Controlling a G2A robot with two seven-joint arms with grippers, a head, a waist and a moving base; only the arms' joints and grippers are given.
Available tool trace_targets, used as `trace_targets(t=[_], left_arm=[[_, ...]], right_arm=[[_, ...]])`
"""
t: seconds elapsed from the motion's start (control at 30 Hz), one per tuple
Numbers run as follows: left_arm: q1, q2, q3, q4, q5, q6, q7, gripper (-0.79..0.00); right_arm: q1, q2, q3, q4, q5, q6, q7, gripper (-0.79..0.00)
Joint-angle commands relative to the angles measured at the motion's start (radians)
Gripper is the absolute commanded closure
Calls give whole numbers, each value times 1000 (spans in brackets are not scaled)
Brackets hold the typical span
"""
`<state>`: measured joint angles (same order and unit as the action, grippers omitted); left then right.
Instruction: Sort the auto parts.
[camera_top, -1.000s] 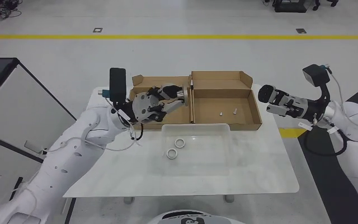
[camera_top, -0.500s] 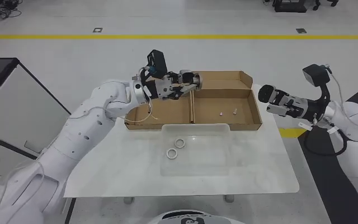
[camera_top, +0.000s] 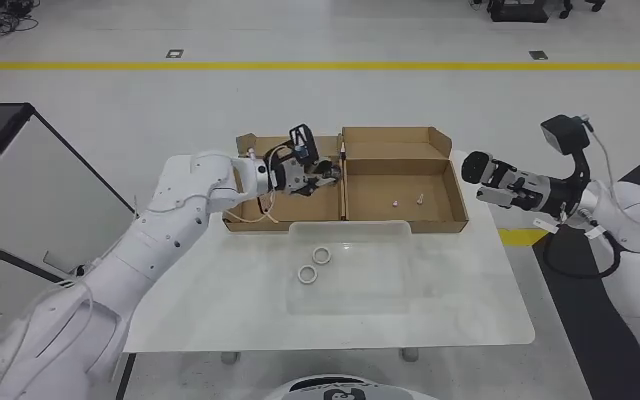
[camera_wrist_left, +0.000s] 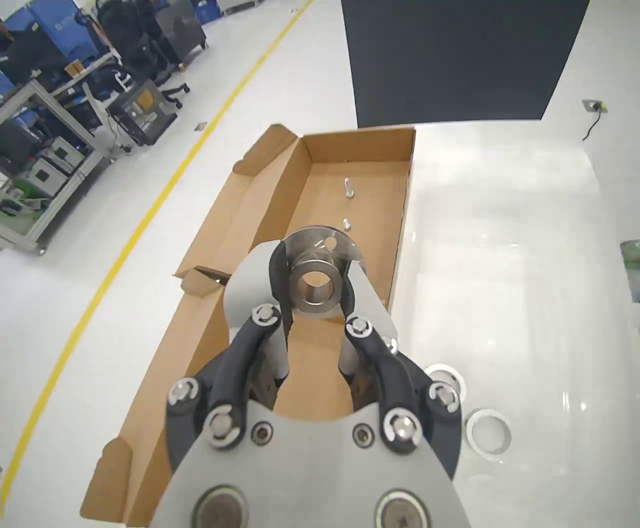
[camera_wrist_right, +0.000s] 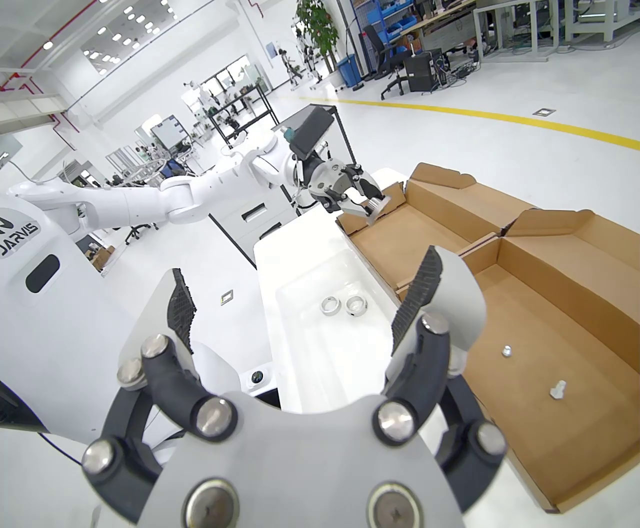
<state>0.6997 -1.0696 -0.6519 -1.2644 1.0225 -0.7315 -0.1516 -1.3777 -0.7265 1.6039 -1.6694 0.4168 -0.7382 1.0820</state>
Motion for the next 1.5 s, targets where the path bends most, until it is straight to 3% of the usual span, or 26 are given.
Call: trace_targets(t=[0.0,0.2,0.5,0.7,1.03,1.47], left_arm=[[-12,-9,15,21,19,6,-32,0],[-59,-56,74,88,40,35,-92,0],[-149,-153,183,227,147,106,-130,0],[-200,-218,246,342,214,103,-157,0],[-233,-318,321,519,283,82,-186,0],[-245,-428,375,709,362,67,-148,0]], right_arm=[[0,0,0,0,0,0,0,-785],[0,0,0,0,0,0,0,-785],[0,0,0,0,0,0,0,-785],[0,0,0,0,0,0,0,-785],[0,0,0,0,0,0,0,-785],[0,0,0,0,0,0,0,-785]])
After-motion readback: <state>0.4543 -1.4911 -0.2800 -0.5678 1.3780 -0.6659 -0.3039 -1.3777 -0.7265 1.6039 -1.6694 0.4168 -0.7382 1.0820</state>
